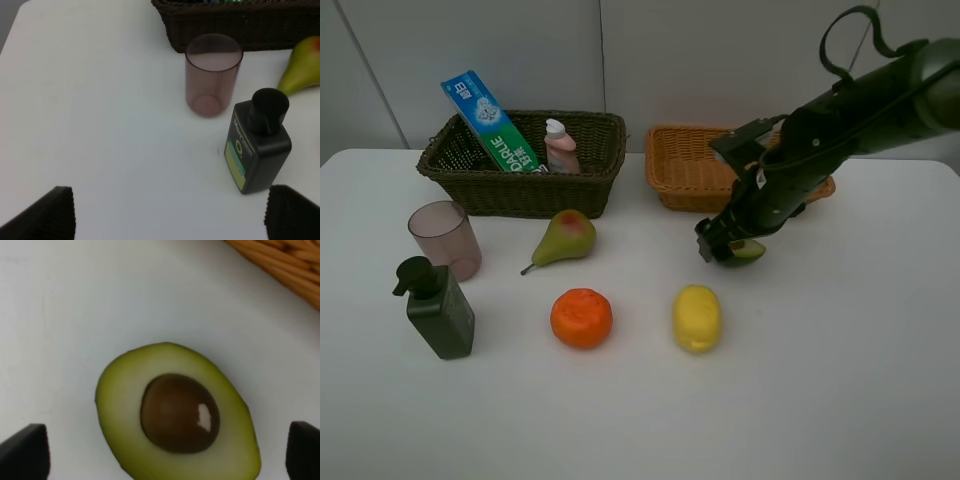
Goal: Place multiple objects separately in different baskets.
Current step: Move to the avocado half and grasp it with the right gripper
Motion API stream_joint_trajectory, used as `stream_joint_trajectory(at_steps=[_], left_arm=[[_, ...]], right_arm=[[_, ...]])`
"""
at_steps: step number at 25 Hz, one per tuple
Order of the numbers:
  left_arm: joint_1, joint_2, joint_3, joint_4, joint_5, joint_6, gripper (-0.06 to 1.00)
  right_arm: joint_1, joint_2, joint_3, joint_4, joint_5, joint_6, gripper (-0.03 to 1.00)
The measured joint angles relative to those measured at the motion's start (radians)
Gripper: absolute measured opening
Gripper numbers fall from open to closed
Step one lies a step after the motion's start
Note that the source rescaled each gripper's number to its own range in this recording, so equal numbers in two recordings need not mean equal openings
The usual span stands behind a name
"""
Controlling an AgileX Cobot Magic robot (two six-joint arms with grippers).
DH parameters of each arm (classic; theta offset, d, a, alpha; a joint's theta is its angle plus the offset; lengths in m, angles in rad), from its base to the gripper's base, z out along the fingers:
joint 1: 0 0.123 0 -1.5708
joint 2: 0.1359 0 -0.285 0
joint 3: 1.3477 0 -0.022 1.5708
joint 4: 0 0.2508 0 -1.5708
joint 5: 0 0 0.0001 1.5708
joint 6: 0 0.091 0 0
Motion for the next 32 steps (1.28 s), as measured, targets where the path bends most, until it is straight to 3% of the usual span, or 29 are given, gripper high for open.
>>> stream_joint_trajectory(at_steps=[14,32], left_arm=[[0.000,0.000,0.000,0.000,0.000,0.000,1.00],[0.000,0.000,0.000,0.000,0.000,0.000,1.00]], right_arm=[[0.000,0.083,0.000,0.000,-0.108,0.000,1.00],[0.000,0.115,0.000,0.021,-0.116,0.004,1.00]])
